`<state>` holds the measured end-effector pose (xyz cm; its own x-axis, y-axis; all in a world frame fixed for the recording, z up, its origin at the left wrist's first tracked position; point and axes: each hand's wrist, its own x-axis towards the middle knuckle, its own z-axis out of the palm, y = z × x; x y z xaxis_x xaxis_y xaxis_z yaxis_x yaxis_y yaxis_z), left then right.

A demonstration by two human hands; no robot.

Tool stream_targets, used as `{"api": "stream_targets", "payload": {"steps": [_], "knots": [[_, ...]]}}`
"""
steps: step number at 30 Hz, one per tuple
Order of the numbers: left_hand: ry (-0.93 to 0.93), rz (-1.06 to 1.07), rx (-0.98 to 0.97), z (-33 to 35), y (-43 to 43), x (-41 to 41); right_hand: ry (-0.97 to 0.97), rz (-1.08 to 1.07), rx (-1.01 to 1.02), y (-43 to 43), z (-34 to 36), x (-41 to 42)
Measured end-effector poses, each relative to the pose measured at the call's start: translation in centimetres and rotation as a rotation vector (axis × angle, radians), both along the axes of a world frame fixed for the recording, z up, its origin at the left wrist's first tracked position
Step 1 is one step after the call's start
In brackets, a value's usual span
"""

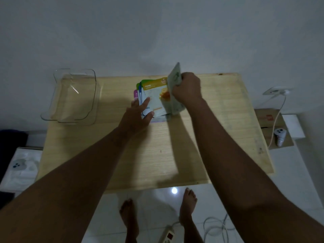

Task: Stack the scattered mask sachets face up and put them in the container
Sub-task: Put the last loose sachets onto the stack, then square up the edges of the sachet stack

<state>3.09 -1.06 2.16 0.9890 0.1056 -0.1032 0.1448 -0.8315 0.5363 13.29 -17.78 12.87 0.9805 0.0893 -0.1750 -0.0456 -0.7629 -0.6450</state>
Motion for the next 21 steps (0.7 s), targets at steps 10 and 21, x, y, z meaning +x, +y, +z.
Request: {"api": "stream_targets", "payload": {"steps": [10, 21], "knots": [[-0.094, -0.023, -0.061, 1.0, 0.2, -0.4, -0.123, 0.329, -0.027, 3.1, -4.7, -0.7], [-0.168, 0.072, -0.101, 1.3, -0.2, -0.2, -0.051, 0.356, -0.255, 2.8, -8.6, -3.0]]}}
